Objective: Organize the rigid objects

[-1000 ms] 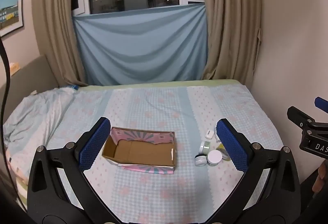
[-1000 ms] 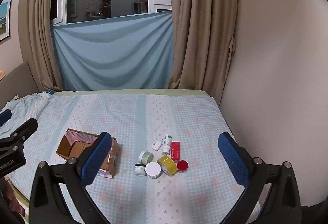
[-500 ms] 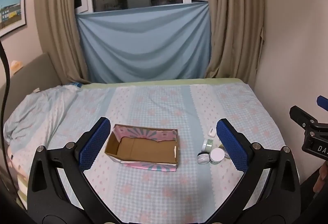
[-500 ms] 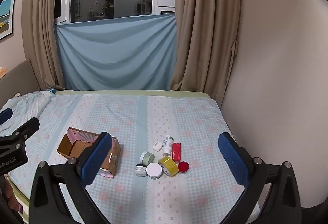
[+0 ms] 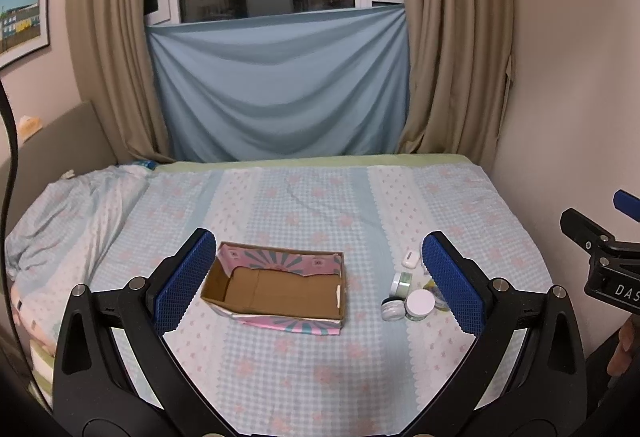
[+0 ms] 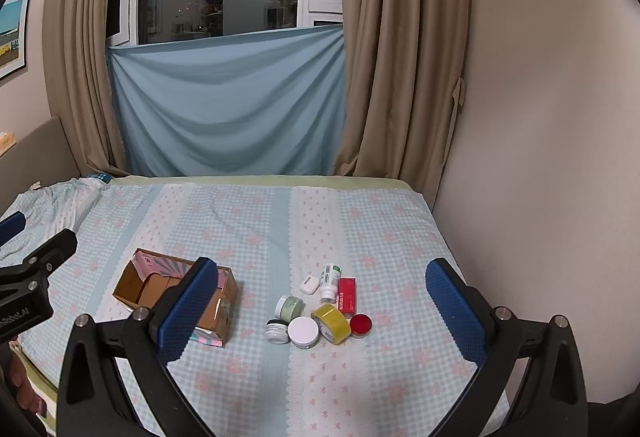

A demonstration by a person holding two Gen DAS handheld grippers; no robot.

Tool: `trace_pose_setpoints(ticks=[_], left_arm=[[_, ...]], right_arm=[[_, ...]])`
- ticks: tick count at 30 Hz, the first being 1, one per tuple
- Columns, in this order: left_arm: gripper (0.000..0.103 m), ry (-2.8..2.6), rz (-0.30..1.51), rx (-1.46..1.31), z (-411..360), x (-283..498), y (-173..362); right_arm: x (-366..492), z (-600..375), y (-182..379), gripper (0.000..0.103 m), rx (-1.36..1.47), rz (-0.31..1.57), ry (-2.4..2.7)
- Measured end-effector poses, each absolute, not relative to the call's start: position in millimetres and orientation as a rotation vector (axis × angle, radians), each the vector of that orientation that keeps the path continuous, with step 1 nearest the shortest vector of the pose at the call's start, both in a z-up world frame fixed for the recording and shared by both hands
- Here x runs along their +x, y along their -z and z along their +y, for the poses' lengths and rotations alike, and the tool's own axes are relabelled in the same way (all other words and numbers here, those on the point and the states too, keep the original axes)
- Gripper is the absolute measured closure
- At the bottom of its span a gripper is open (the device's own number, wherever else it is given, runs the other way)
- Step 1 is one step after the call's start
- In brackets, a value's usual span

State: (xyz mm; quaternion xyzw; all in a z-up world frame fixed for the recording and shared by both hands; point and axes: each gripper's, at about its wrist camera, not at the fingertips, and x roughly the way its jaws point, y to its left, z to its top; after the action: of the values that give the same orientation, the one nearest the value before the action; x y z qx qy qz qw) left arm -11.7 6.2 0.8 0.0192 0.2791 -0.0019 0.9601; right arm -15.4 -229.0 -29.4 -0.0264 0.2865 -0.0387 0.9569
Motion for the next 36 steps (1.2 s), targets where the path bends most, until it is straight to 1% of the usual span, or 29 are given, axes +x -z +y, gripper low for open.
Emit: trace_pose_setpoints(ticks=[36], left_arm=[[0.001, 0.016, 0.565, 0.028, 9.5, -10.4, 8.2]], right_arm=[[-18.0, -223.8, 30.2, 0.000, -0.056, 0.576, 0.083]])
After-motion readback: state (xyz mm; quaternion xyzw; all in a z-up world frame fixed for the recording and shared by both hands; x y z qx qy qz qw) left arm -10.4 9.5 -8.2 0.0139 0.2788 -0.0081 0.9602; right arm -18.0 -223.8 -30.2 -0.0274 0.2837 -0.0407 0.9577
